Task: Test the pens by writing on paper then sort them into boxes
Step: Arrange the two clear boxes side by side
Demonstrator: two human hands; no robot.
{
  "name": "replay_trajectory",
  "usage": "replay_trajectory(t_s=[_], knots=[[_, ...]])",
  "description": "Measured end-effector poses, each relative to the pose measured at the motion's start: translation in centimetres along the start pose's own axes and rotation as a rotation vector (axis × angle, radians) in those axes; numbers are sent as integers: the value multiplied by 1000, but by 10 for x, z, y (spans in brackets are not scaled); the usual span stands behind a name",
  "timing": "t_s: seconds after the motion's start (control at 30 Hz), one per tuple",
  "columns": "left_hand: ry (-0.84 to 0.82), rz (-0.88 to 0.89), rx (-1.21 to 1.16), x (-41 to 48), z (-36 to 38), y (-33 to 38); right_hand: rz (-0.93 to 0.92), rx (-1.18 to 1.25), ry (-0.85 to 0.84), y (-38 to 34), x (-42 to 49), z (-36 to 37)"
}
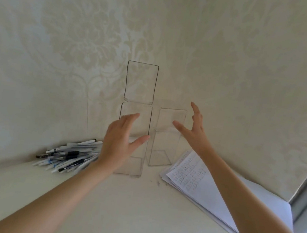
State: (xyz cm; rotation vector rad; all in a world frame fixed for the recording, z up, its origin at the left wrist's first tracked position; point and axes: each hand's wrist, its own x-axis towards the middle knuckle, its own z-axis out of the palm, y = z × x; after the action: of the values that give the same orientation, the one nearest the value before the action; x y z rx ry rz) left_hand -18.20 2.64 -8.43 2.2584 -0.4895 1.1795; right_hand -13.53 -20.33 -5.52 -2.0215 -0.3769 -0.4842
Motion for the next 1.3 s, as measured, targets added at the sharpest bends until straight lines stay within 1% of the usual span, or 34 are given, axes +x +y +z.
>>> replay_trajectory(t_s=[0.07,0.1,0.17,0.23,0.3,0.43,0.67,0.73,0.77,0.8,0.87,0.93,1.0,1.07,1.2,1.3], knots=[[-76,26,70,14,4,13,-41,-23,-34,-3,8,0],[-130,1,118,18,7,18,-61,-43,-46,-4,13,0],[-257,-106,229,20,17,25,-100,-115,-72,-3,21,-1],[-323,-171,336,18,24,29,-123,-172,-76,-1,26,-1],[-299,-161,389,15,30,28,-135,-165,-39,0,30,-2],[-232,-174,420,17,34,27,-171,-117,17,-1,30,-5],[-253,-233,481,17,35,31,-235,-94,48,-9,24,-7],[-248,-262,435,20,35,33,-223,-71,54,-17,25,-10],[-212,-256,366,23,34,33,-210,-62,51,-22,27,-11],[-167,-221,274,27,33,31,-194,-49,46,-26,28,-12],[-111,-77,88,42,30,30,-159,0,35,-33,31,-15],[-165,3,-78,61,25,30,-129,60,33,-40,34,-16],[-218,6,-194,74,23,29,-98,104,49,-43,37,-18],[-192,-2,-219,80,24,24,-70,143,6,-41,41,-21],[-142,-82,-215,94,23,22,-15,271,-185,-29,40,-33],[-96,-140,-237,109,24,27,-20,323,-304,-24,40,-34]])
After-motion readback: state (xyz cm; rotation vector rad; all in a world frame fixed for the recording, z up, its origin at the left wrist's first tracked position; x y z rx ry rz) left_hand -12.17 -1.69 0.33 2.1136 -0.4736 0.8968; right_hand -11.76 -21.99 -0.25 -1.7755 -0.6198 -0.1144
